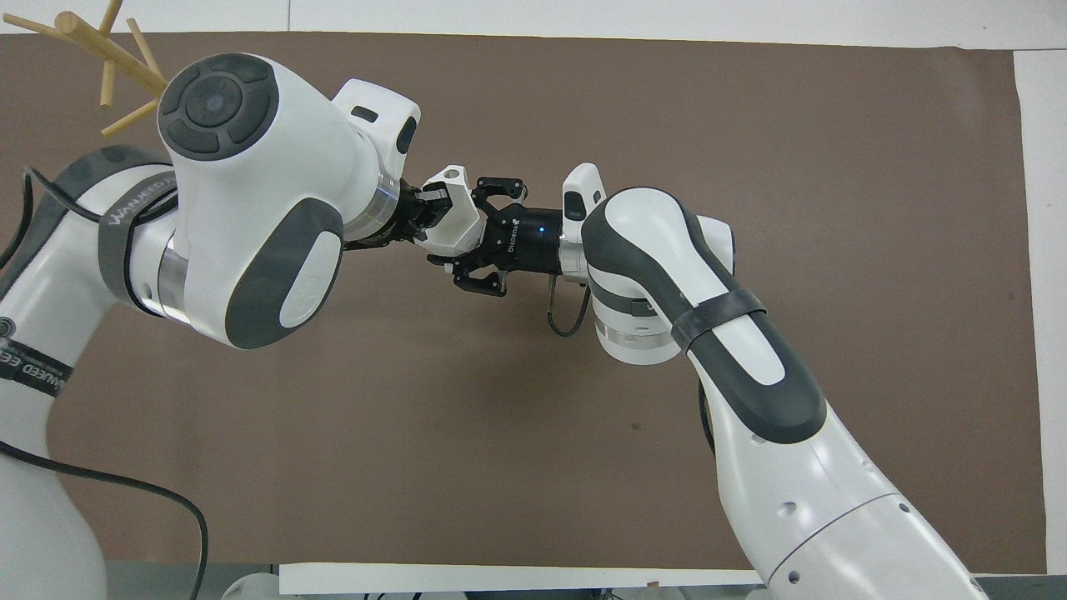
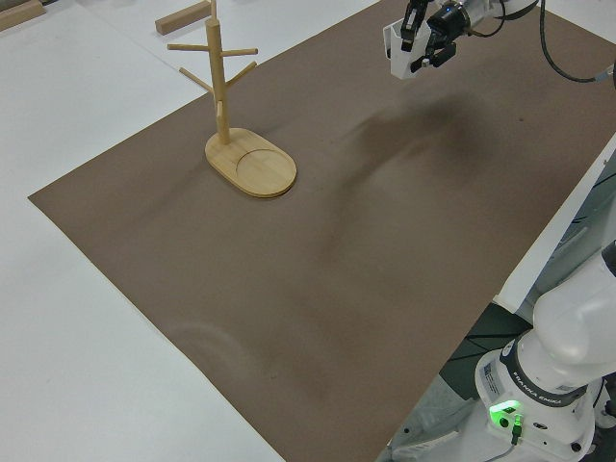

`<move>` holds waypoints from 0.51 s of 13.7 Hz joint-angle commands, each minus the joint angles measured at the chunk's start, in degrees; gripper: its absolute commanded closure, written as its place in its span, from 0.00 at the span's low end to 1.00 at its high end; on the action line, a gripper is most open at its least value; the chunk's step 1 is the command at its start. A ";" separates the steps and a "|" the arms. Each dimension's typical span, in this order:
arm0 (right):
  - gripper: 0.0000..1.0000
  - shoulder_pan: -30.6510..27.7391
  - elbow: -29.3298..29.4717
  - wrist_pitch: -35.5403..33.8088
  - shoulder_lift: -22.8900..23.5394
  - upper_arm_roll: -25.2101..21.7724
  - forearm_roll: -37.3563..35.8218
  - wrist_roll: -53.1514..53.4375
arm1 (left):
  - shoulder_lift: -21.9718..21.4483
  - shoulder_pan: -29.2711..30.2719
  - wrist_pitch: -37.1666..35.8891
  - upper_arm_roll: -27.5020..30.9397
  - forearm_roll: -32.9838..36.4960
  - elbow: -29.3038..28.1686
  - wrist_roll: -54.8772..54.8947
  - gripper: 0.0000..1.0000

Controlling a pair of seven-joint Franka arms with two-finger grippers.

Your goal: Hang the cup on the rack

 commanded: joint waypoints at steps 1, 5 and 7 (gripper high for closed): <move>0.02 -0.25 -1.03 0.14 -0.71 0.01 0.88 1.18 | 0.33 1.34 2.98 0.04 -0.14 -0.48 2.42 1.00; 0.01 -2.61 -3.83 0.14 -5.08 -0.52 -0.25 0.21 | 0.33 1.51 6.41 0.39 0.56 -0.48 2.34 1.00; 0.01 -5.77 -8.21 -0.38 -9.03 -0.43 -3.05 0.13 | -0.11 2.82 9.99 0.56 0.65 -0.91 1.64 1.00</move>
